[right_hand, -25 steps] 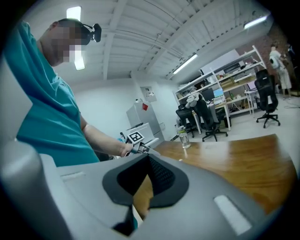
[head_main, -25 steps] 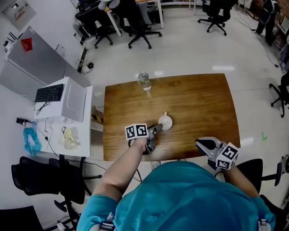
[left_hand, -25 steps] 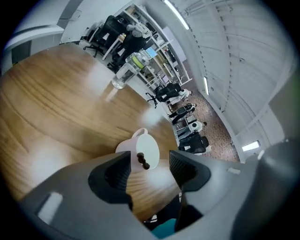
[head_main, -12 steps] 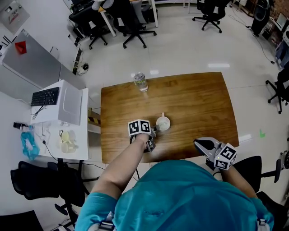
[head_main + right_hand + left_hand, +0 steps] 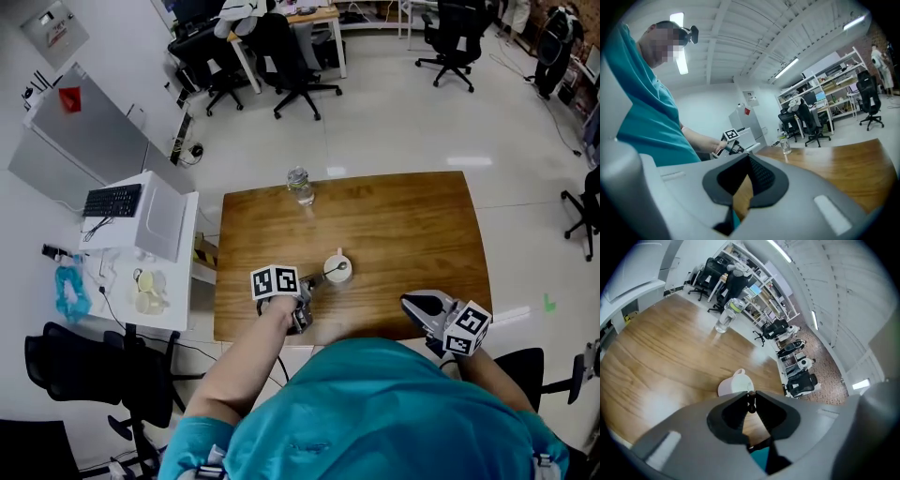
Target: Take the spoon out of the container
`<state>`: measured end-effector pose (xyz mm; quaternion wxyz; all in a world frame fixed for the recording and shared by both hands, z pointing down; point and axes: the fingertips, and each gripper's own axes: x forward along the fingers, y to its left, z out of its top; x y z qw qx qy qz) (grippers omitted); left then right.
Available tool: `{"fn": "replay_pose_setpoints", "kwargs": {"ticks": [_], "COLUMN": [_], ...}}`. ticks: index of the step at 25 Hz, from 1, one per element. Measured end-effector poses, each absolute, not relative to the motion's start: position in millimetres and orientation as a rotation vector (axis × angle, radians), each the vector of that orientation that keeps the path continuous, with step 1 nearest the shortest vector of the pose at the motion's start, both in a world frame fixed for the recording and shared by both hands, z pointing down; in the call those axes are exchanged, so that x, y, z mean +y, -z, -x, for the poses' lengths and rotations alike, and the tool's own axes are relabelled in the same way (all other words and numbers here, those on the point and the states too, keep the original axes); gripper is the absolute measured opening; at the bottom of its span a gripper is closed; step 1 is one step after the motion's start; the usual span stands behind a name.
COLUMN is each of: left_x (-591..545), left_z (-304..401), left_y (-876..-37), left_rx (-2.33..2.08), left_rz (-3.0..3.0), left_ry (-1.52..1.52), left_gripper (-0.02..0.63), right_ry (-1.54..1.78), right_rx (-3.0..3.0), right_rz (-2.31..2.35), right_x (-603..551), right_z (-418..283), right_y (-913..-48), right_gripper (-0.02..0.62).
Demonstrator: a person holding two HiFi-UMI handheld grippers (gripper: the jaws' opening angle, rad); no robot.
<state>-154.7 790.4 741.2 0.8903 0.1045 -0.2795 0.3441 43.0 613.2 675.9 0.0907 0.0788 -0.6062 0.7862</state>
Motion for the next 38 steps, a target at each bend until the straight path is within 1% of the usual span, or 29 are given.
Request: {"fn": "replay_pose_setpoints", "kwargs": {"ticks": [5, 8, 10, 12, 17, 24, 28, 32, 38], "left_x": [711.9, 686.1, 675.3, 667.7, 656.8, 665.2, 676.4, 678.8, 670.7], "left_z": [138.8, 126.2, 128.2, 137.6, 174.2, 257.9, 287.0, 268.5, 209.1], "left_y": [-691.1, -656.3, -635.8, -609.5, -529.5, -414.3, -371.7, -328.1, -254.7], "left_rx": [-0.723, -0.825, -0.883, -0.921, -0.964, -0.892, -0.855, -0.824, -0.829], "left_rz": [-0.432, -0.513, -0.533, -0.550, -0.645, -0.758, -0.762, -0.782, -0.839], "left_ry": [-0.528, -0.456, -0.432, -0.417, -0.393, -0.352, -0.317, -0.288, -0.299], "left_gripper": [0.055, 0.055, 0.055, 0.055, 0.055, 0.055, 0.055, 0.055, 0.055], "right_ry": [-2.383, -2.409, -2.422, -2.428, -2.399, -2.333, -2.310, -2.278, -2.253], "right_rx": [-1.830, -1.852, -1.866, -1.883, -1.933, -1.874, -1.835, -1.834, -1.906], "right_rz": [-0.198, -0.142, -0.105, -0.080, -0.071, -0.171, -0.188, -0.232, -0.268], "right_x": [602.2, 611.8, 616.2, 616.6, 619.1, 632.8, 637.4, 629.6, 628.0], "right_z": [-68.1, -82.7, -80.0, -67.9, -30.4, 58.4, 93.6, 80.4, 15.9], "right_y": [-668.1, -659.8, -652.8, -634.6, -558.6, -432.3, -373.6, -327.7, -255.6], "right_gripper": [0.002, 0.002, 0.002, 0.002, 0.002, 0.002, 0.002, 0.002, 0.002]}}
